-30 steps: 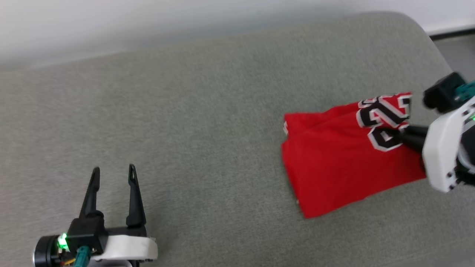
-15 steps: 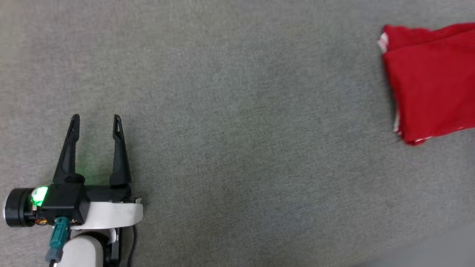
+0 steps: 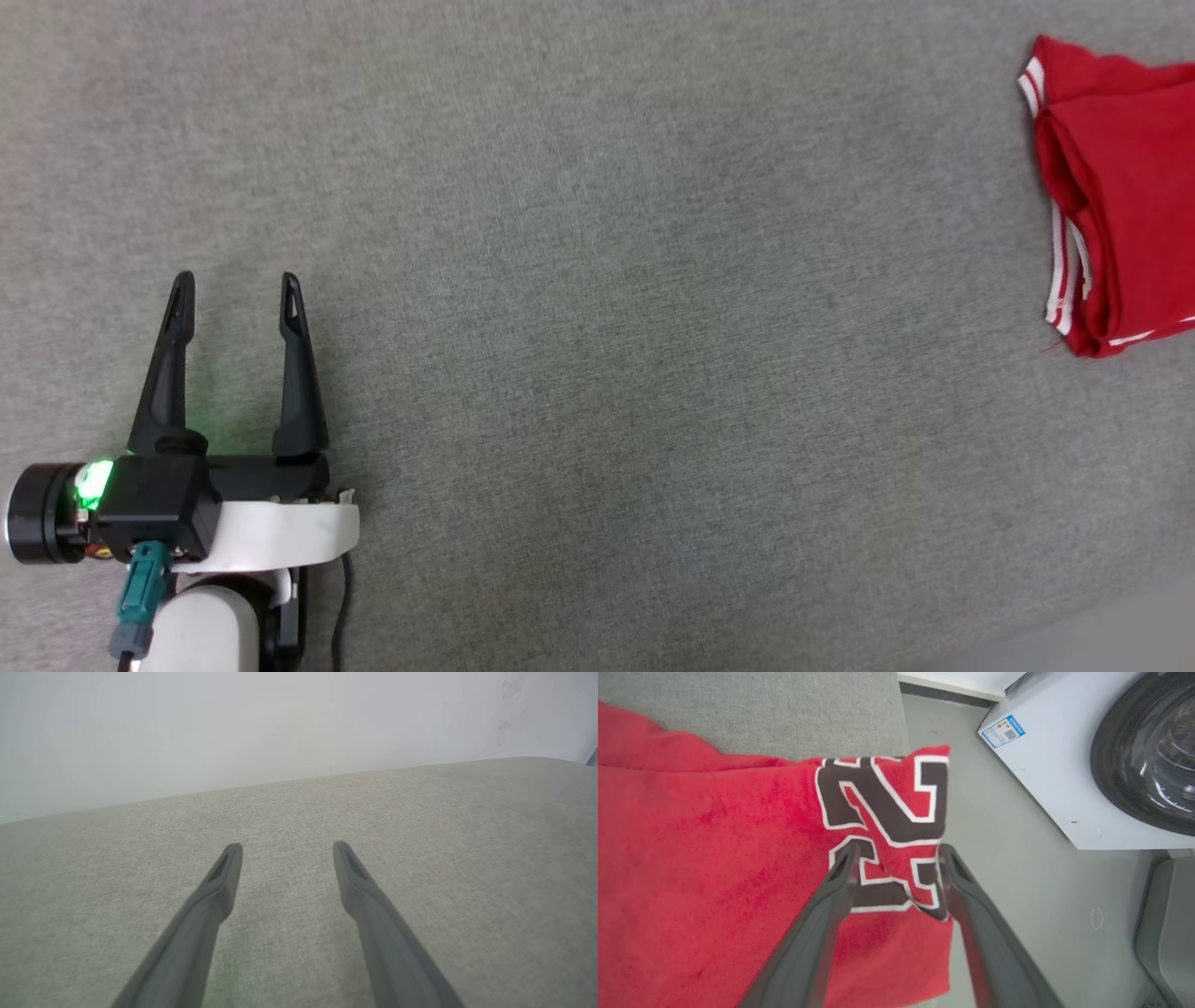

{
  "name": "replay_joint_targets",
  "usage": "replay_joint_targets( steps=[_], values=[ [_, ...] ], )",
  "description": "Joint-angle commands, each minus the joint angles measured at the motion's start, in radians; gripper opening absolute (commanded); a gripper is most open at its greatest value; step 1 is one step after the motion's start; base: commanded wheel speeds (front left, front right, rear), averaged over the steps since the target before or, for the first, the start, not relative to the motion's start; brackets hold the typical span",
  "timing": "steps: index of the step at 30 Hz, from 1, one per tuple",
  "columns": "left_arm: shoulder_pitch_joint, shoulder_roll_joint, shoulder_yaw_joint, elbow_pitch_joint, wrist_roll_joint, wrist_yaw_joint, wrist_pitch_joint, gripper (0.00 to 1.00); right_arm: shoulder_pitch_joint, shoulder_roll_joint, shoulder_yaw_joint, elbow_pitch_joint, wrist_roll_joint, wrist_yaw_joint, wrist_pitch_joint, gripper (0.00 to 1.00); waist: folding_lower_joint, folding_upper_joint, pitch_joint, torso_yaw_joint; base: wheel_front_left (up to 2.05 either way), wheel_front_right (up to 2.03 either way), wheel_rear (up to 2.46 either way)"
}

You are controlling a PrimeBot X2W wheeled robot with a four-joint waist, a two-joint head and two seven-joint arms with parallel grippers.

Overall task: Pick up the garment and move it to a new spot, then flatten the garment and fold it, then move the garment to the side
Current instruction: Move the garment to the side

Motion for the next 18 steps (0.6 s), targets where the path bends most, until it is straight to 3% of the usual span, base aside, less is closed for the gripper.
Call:
replay_joint_targets(
  steps=[1,8,18],
  values=[
    [0.010,-0.004,0.001,0.003,-0.002,0.007,-0.002,1.00,-0.024,0.011,-0.011,0.005,-0.018,-0.001,-0.019,1.00,-0.0001,0.0000,-0.037,0.001,0.00,0.00,0.00],
    [0.067,-0.030,-0.007,0.018,-0.015,0.021,-0.002,1.00,-0.048,0.068,-0.133,-0.006,-0.193,-0.001,-0.282,1.00,-0.0001,0.0000,-0.158,0.017,0.00,0.00,0.00],
    [0.155,-0.056,-0.010,0.029,-0.033,0.043,-0.002,1.00,0.058,0.264,-0.324,-0.150,-0.405,-0.001,-0.610,1.00,-0.0001,0.0000,-0.285,0.066,0.00,0.00,0.00]
  ],
)
